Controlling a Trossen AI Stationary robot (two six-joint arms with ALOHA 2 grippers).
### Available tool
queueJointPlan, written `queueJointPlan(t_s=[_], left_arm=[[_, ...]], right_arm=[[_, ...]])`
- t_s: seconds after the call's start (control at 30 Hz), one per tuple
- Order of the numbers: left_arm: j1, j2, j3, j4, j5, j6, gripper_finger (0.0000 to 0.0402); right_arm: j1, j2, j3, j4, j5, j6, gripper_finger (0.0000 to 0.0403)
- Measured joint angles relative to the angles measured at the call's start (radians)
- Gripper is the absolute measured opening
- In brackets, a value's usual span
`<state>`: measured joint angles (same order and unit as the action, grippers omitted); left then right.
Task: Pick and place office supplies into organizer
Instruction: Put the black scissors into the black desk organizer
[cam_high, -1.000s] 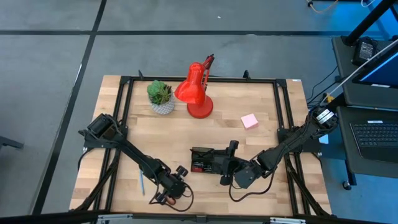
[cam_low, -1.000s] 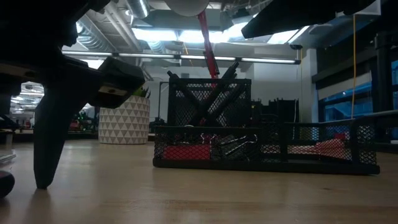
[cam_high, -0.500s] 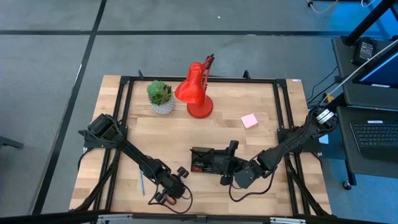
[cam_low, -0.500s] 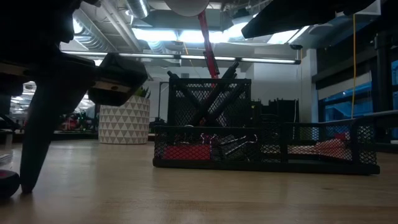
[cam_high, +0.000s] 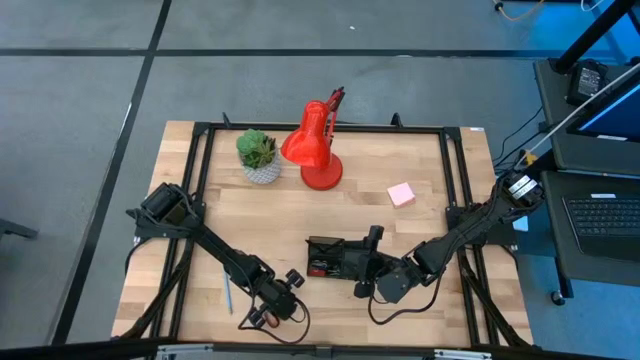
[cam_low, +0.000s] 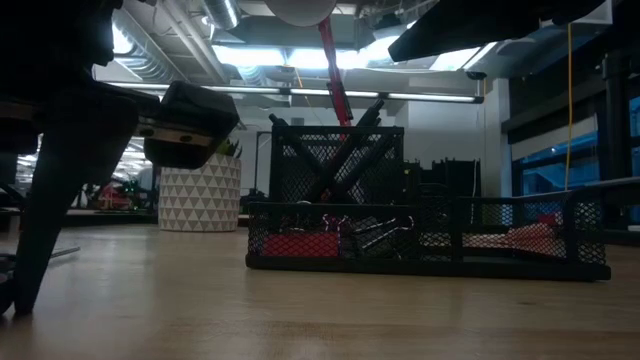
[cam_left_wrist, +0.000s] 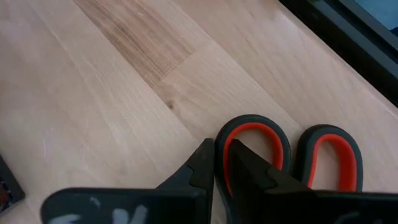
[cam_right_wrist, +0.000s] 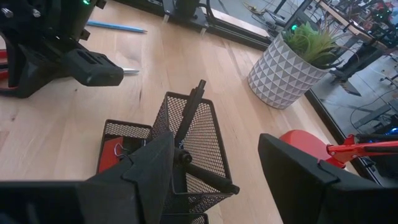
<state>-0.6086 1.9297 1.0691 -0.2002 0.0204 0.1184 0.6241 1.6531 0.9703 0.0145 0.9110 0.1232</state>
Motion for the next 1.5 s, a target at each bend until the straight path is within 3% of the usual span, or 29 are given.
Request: queueJointPlan(t_s=[0.33, 0.57, 0.93, 1.27, 1.5], left_arm=[[0.000, -0.032, -0.004, 0.001, -0.002, 0.000, 0.0024], [0.000, -0.139, -0.003, 0.006, -0.005, -0.001, 0.0023], [0.006, -0.332, -0.002, 0.028, -0.246, -0.049, 0.0023], [0.039, -0.479, 0.000, 0.294, -0.444, -0.047, 0.0022], [0.099, -0.537, 0.000, 0.488, -0.411, 0.038, 0.0022]], right_arm=[[0.000, 0.000, 0.000, 0.000, 0.000, 0.000, 0.0236], [0.000, 0.000, 0.000, 0.000, 0.000, 0.000, 0.0236], [0.003, 0.000, 0.000, 0.000, 0.001, 0.002, 0.0236], [0.039, -0.058, 0.000, -0.002, 0.003, 0.004, 0.0237], [0.096, -0.106, 0.000, -0.052, 0.003, 0.029, 0.0237]])
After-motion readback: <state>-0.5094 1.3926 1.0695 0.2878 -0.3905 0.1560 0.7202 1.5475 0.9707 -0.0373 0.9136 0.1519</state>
